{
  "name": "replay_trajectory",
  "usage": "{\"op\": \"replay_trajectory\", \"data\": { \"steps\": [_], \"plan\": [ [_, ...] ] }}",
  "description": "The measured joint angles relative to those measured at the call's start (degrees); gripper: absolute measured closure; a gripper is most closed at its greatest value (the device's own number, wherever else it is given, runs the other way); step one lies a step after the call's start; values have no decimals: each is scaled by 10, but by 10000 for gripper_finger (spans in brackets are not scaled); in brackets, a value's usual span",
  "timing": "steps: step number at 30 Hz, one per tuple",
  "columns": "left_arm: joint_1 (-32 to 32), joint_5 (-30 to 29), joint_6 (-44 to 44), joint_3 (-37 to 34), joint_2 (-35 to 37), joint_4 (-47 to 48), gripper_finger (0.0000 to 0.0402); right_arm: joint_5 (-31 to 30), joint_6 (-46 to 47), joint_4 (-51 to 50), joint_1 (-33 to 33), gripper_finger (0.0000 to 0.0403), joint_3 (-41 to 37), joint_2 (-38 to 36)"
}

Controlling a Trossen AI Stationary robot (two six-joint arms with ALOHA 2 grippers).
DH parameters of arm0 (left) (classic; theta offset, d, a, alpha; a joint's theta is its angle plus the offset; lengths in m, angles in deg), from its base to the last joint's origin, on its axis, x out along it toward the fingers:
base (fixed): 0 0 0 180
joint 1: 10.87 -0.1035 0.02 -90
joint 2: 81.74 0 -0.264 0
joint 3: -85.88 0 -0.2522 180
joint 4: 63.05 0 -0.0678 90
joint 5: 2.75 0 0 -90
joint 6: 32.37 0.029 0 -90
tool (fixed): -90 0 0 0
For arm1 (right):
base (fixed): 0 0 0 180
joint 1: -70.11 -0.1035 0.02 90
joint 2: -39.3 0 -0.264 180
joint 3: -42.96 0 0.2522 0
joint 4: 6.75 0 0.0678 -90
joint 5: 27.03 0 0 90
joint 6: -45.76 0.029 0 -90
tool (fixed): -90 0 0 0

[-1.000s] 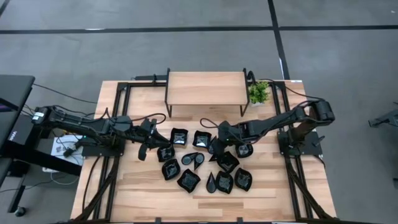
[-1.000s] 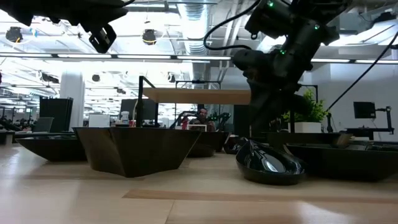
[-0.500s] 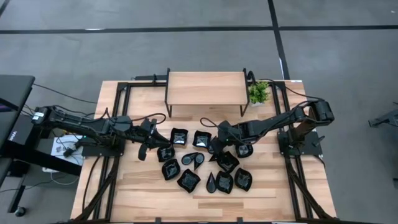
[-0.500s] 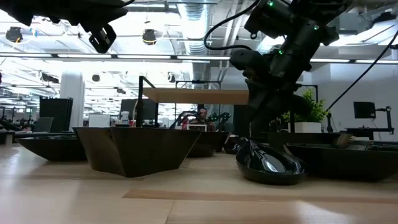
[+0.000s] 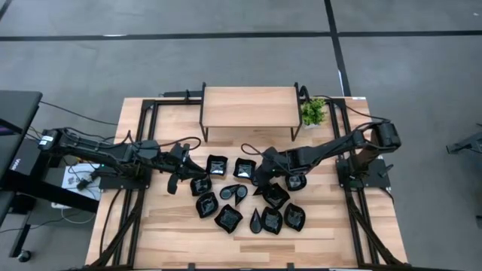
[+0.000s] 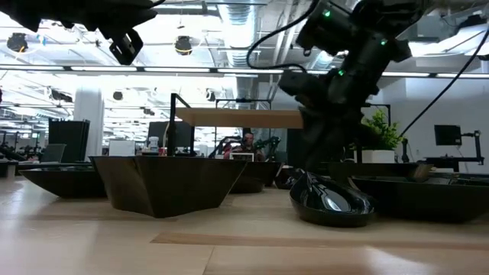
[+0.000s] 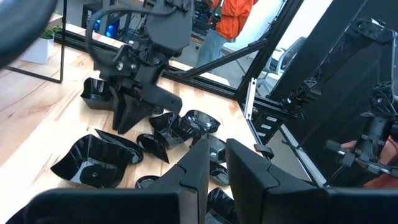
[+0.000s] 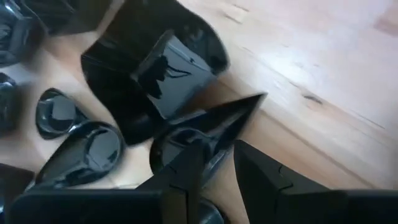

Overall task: Pick & Place Mini shaped plates
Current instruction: Put the black drop shaped plate on the shelf

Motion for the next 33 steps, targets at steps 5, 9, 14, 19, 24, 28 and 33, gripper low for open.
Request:
{"op": "replay_trajectory", "data": {
  "steps": [5, 9, 14, 19, 24, 28, 33],
  "plan": [
    [0, 0, 0, 0, -1, -7, 346, -2, -6, -18, -6, 315, 13, 6],
    [0, 0, 0, 0, -3, -10, 346, -2, -13, -20, -2, 315, 17, 6],
    [0, 0, 0, 0, -2, -10, 346, -2, -13, -23, -1, 315, 16, 7],
    [0, 0, 0, 0, -2, -10, 346, -3, -13, -23, -2, 304, 16, 7],
    [0, 0, 0, 0, -2, -10, 346, -4, -13, -23, -1, 269, 16, 7],
    [0, 0, 0, 0, -2, -10, 346, -4, -13, -23, -1, 243, 16, 7],
    [0, 0, 0, 0, -2, -10, 346, -4, -12, -23, 1, 226, 16, 7]
  ]
}}
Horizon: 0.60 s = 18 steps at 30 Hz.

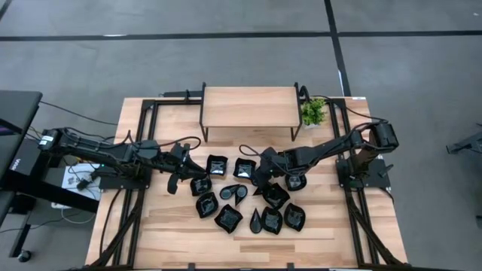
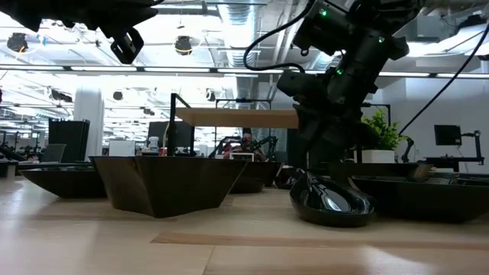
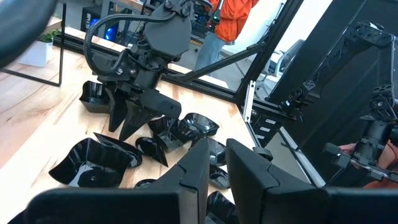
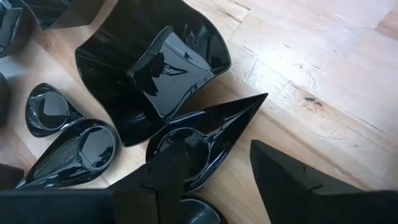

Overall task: Pick & Place Mini shaped plates
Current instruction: Put the black drop shaped plate on the shelf

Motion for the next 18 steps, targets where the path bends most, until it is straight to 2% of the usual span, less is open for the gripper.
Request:
{"op": "replay_trajectory", "data": {
  "steps": [11, 18],
  "plan": [
    [0, 0, 0, 0, 0, 0, 346, 0, 0, 3, 0, 234, 0, 7],
    [0, 0, 0, 0, 0, 0, 346, 17, 8, -2, 0, 225, -1, 22]
  ]
}}
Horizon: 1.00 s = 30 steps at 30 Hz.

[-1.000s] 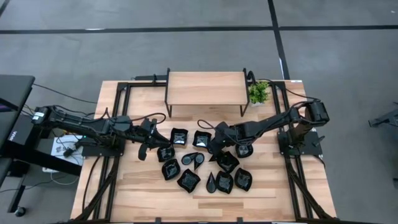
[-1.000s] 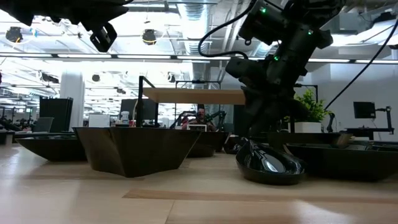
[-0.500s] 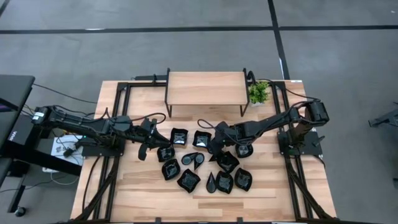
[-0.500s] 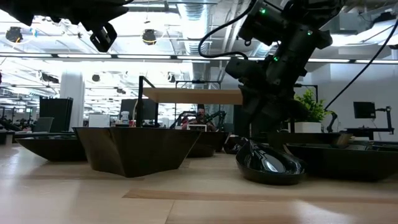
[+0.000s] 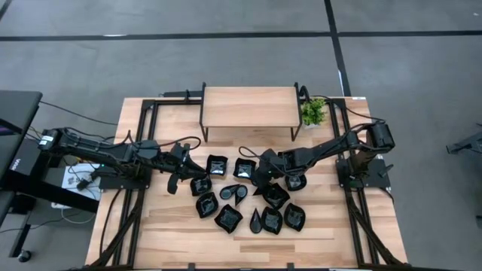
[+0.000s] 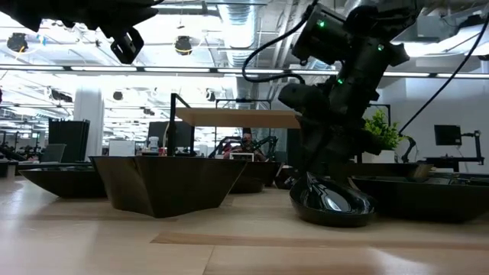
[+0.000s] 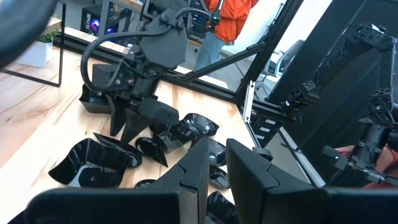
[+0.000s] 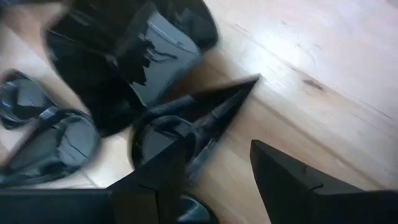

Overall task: Pick & Place Mini shaped plates
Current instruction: Put the black drop shaped plate on the shelf

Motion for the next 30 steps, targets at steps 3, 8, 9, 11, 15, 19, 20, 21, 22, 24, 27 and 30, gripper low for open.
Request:
{"op": "replay_trajectory", "data": {
  "steps": [3, 8, 9, 11, 15, 19, 20, 21, 22, 24, 27, 30],
  "plan": [
    [0, 0, 0, 0, 0, -2, 346, 0, 6, 1, 0, 222, 2, -1],
    [0, 0, 0, 0, 0, -4, 346, 1, 6, 7, 0, 227, 2, 7],
    [0, 0, 0, 0, 0, -4, 346, 1, 7, 3, -1, 229, 1, 7],
    [0, 0, 0, 0, 0, -4, 346, 0, 8, 8, -2, 234, 2, 6],
    [0, 0, 0, 0, 0, -4, 346, 0, 8, 4, -3, 246, 2, 6],
    [0, 0, 0, 0, 0, -4, 346, 0, 8, 4, -3, 262, 2, 6],
    [0, 0, 0, 0, 0, -4, 346, 0, 7, 4, -3, 267, 2, 6],
    [0, 0, 0, 0, 0, -4, 346, 0, 6, 4, -3, 272, 2, 6],
    [0, 0, 0, 0, 0, -4, 346, 0, 6, 4, -3, 276, 2, 6],
    [0, 0, 0, 0, 0, -4, 346, 0, 6, 4, -3, 284, 2, 6],
    [0, 0, 0, 0, 0, -4, 346, 0, 6, 4, -3, 295, 2, 6],
    [0, 0, 0, 0, 0, -4, 346, 0, 3, 4, -4, 300, 2, 6]
  ]
}}
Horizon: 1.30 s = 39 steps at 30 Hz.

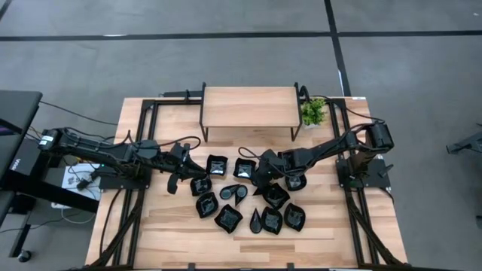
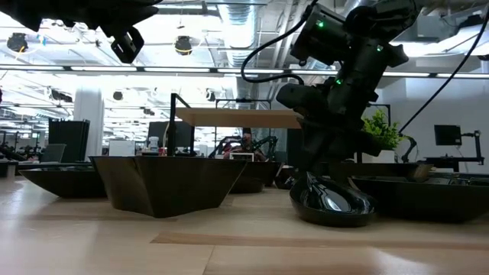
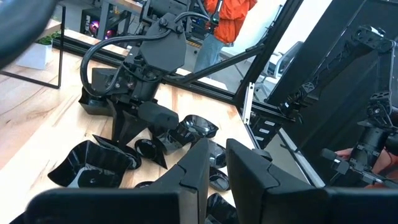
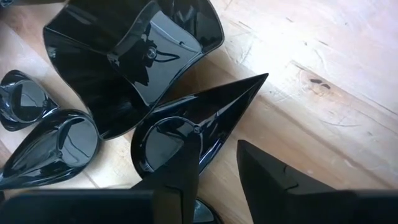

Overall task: Pick & Place Mini shaped plates
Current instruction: Put the black drop shaped plate on the shelf

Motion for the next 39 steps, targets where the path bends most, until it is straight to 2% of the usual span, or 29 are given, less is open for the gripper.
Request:
{"op": "replay_trajectory", "data": {
  "steps": [17, 39],
  "plan": [
    [0, 0, 0, 0, 0, 0, 346, -2, -6, -5, -1, 307, 0, 0],
    [0, 0, 0, 0, 0, 0, 346, -2, 0, -3, -1, 384, 0, 0]
  ]
}}
